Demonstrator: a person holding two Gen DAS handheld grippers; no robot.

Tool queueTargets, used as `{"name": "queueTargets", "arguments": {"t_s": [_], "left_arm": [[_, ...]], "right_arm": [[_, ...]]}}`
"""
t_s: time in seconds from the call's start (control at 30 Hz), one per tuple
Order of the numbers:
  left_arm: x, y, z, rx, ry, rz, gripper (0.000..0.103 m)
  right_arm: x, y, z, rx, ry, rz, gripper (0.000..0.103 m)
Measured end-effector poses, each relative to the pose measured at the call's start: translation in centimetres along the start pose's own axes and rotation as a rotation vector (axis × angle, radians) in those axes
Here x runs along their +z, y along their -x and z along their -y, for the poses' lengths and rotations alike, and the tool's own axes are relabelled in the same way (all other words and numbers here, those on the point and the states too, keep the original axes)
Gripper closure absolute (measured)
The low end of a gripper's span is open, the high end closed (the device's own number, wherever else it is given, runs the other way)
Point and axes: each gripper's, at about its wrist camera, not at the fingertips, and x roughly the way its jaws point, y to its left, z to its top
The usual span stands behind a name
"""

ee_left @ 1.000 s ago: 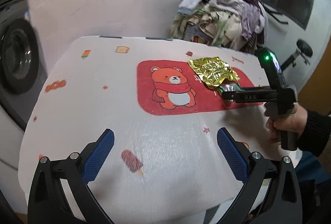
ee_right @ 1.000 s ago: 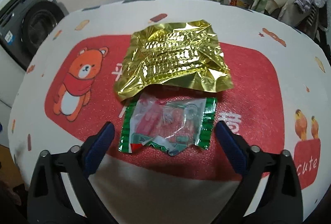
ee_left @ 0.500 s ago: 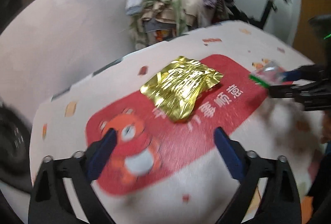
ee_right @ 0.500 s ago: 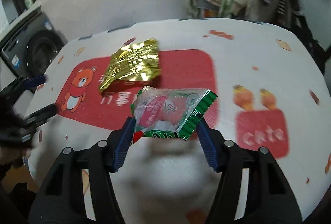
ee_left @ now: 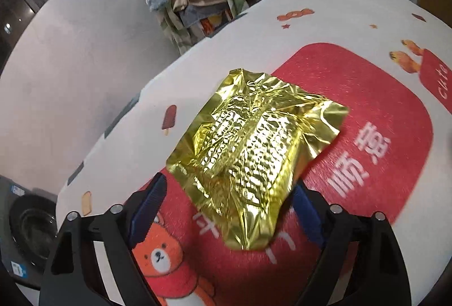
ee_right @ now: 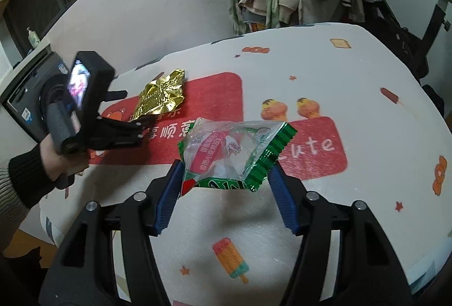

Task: Collect trash
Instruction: 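Grasp the gold foil wrapper with the left tool while the right tool holds the packet, then carry the gold wrapper and the candy packet over the bin with both tools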

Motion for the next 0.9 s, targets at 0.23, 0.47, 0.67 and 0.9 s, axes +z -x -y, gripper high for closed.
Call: {"name": "queueTargets", "arguments": {"t_s": [0.23,0.47,0.67,0.9], "left_arm": [[-0.2,1.6,-0.2,-0.090,0.014,0.042,0.068],[-3.3,8.5,-2.9,-0.287,0.200,0.127,0.080],[-8.2,14.4,-3.6,-0.381,0.319,0.155,0.087],[-13.6,19.2,-2.7,-0.427,0.391,0.168,0.090]], "right_arm": [[-0.4,0.7,0.8,-0.006,-0.030,0.004,0.041],[-0.7,1.4,-1.1,0.022,-0.009,0.009,0.041],[-1.9,2.8,-4.5,0.053,0.053,-0.006,0.041],[-4.3,5.5,-8.1,0.092,0.102,-0.017,0.041]]}}
